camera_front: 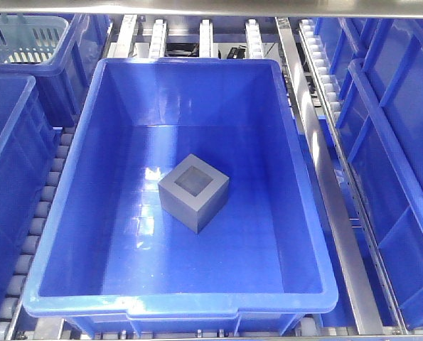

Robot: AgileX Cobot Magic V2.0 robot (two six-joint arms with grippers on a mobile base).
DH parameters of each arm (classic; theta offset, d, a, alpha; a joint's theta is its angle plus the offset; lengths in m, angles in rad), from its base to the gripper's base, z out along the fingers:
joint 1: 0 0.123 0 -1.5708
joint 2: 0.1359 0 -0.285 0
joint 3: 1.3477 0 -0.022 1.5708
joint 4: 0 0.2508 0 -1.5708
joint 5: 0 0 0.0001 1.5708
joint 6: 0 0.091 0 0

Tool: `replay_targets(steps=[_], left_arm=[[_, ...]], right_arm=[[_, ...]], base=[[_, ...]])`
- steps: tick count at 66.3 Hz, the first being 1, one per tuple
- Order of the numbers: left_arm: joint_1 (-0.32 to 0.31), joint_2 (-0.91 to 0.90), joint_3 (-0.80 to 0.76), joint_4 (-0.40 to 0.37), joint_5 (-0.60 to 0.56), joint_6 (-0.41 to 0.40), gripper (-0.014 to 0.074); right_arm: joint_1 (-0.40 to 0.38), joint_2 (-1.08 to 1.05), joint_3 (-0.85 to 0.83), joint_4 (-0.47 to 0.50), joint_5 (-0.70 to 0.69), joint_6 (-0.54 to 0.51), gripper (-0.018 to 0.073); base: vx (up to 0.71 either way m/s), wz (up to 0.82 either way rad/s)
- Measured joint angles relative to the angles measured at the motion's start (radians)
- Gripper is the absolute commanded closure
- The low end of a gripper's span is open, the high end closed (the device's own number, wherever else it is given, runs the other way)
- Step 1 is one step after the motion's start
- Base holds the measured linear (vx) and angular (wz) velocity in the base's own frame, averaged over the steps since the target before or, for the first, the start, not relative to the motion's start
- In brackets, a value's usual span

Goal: Sort gray base to blue bin

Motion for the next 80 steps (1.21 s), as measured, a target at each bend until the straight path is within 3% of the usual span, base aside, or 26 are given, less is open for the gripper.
replay_targets(steps=[22,28,34,48,62,80], left_arm=[[0.0,0.0,0.001,0.002,0.0,0.0,0.0603],[0.033,0.0,0.026,0.006,-0.01,0.0,0.0603],[0.116,0.0,0.082,0.007,-0.049,0.0,0.0603],[0.364,0.0,0.251,0.015,-0.273,0.0,0.0603],[0.542,-0.015,0.346,0.022,-0.444,0.013,0.0603],[0.723,-0.107,0.349,0.01,-0.418,0.014,0.0602]], right_arm=[[0.0,0.0,0.0,0.0,0.0,0.0,0.0568],[0.0,0.0,0.0,0.0,0.0,0.0,0.0568],[0.0,0.0,0.0,0.0,0.0,0.0,0.0568],[0.0,0.0,0.0,0.0,0.0,0.0,0.0568],[0.0,0.0,0.0,0.0,0.0,0.0,0.0568],[0.0,0.0,0.0,0.0,0.0,0.0,0.0568]], base=[[0.0,0.0],[0.0,0.0],[0.0,0.0],[0.0,0.0],[0.0,0.0],[0.0,0.0]])
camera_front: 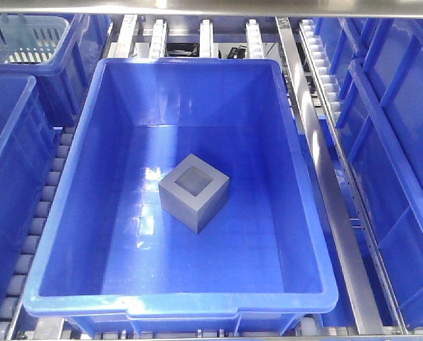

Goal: Sort gray base to blue bin

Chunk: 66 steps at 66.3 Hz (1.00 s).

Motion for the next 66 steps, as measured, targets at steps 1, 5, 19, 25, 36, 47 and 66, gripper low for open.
replay_targets(steps=[1,5,19,25,36,47,66], left_arm=[[0.008,0.0,0.0,-0.005,0.0,0.0,0.0602],[0.017,0.0,0.0,-0.024,0.001,0.01,0.0602],[-0.052,0.0,0.0,-0.155,0.011,0.2,0.0602],[-0.098,0.0,0.0,-0.171,0.011,0.254,0.0602],[-0.172,0.0,0.0,-0.166,0.016,0.267,0.0602],[-0.238,0.0,0.0,-0.145,0.022,0.267,0.0602],[-0.241,0.0,0.0,-0.143,0.023,0.267,0.0602]], right_arm=[[0.0,0.0,0.0,0.0,0.0,0.0,0.0568],[0.0,0.0,0.0,0.0,0.0,0.0,0.0568],[0.0,0.0,0.0,0.0,0.0,0.0,0.0568],[0.0,0.0,0.0,0.0,0.0,0.0,0.0568],[0.0,0.0,0.0,0.0,0.0,0.0,0.0568],[0.0,0.0,0.0,0.0,0.0,0.0,0.0568],[0.0,0.0,0.0,0.0,0.0,0.0,0.0568]], base=[[0.0,0.0],[0.0,0.0],[0.0,0.0],[0.0,0.0],[0.0,0.0],[0.0,0.0],[0.0,0.0]])
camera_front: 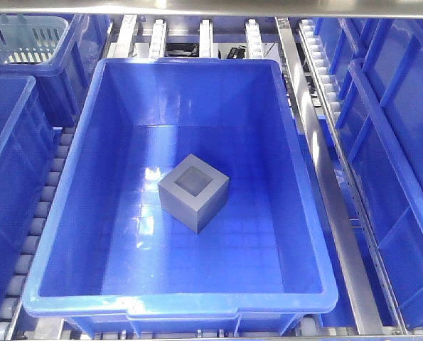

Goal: Sort gray base to blue bin

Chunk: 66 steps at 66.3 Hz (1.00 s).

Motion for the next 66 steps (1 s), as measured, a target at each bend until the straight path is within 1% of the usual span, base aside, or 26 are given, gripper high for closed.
replay_targets(steps=[66], left_arm=[[0.0,0.0,0.0,0.0,0.002,0.001,0.0602]], right_arm=[[0.0,0.0,0.0,0.0,0.0,0.0,0.0568]], base=[[0.0,0.0]])
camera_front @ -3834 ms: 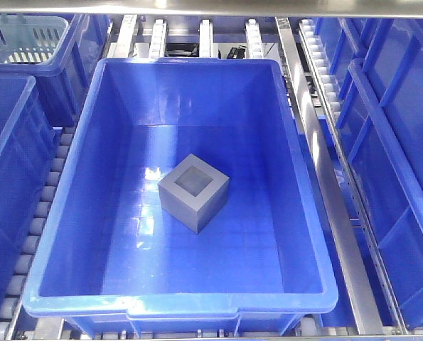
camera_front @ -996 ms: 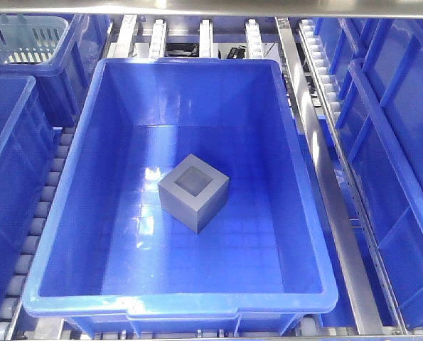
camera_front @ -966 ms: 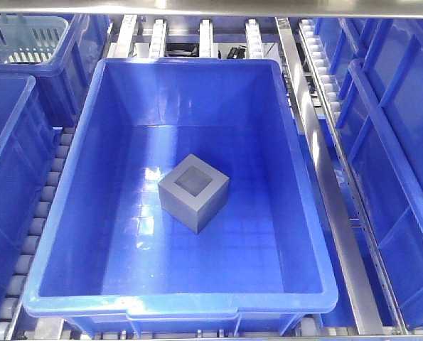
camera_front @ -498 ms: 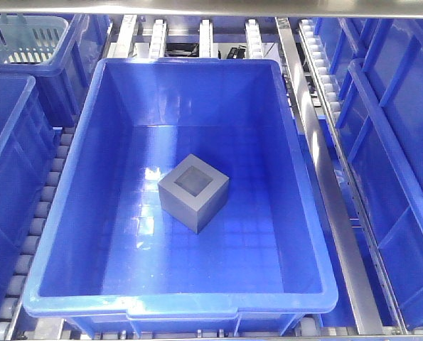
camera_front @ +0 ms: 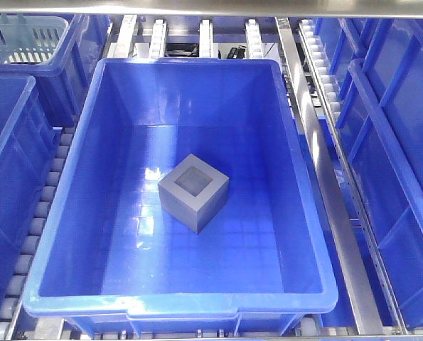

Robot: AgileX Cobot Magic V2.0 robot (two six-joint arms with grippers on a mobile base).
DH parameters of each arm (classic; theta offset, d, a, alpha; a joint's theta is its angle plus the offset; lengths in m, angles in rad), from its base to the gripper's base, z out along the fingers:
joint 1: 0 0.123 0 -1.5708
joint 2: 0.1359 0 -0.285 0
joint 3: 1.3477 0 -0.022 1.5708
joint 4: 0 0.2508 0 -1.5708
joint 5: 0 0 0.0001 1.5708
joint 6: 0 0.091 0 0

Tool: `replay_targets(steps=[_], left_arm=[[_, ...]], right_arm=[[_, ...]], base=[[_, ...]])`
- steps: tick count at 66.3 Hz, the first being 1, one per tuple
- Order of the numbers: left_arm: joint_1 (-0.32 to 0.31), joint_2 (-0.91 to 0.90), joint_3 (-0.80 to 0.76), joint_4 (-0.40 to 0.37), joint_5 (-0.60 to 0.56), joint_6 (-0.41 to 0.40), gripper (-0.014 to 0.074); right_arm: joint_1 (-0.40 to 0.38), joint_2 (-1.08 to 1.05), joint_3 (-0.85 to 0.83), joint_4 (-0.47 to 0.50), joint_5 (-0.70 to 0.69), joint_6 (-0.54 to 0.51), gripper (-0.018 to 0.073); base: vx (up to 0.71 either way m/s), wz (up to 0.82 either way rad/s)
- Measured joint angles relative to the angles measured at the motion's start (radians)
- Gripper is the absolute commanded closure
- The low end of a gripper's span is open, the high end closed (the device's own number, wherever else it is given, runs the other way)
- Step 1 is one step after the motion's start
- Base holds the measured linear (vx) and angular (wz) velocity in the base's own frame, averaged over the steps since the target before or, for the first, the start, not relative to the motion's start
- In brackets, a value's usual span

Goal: Sort gray base to blue bin

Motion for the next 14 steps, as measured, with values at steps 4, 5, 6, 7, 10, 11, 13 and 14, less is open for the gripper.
replay_targets(steps=[4,5,6,7,10,11,13,14], left_arm=[[0.0,0.0,0.0,0.0,0.0,0.001,0.0602],[0.0,0.0,0.0,0.0,0.0,0.001,0.0602],[0.0,0.0,0.0,0.0,0.0,0.001,0.0602],[0.0,0.0,0.0,0.0,0.0,0.001,0.0602],[0.0,0.0,0.0,0.0,0.0,0.001,0.0602],[0.0,0.0,0.0,0.0,0.0,0.001,0.0602],[0.0,0.0,0.0,0.0,0.0,0.001,0.0602],[0.0,0.0,0.0,0.0,0.0,0.001,0.0602]], right_arm=[[0.0,0.0,0.0,0.0,0.0,0.0,0.0568],[0.0,0.0,0.0,0.0,0.0,0.0,0.0568],[0.0,0.0,0.0,0.0,0.0,0.0,0.0568],[0.0,0.0,0.0,0.0,0.0,0.0,0.0568],[0.0,0.0,0.0,0.0,0.0,0.0,0.0568],[0.0,0.0,0.0,0.0,0.0,0.0,0.0568],[0.0,0.0,0.0,0.0,0.0,0.0,0.0568],[0.0,0.0,0.0,0.0,0.0,0.0,0.0568]], base=[[0.0,0.0],[0.0,0.0],[0.0,0.0],[0.0,0.0],[0.0,0.0],[0.0,0.0],[0.0,0.0],[0.0,0.0]])
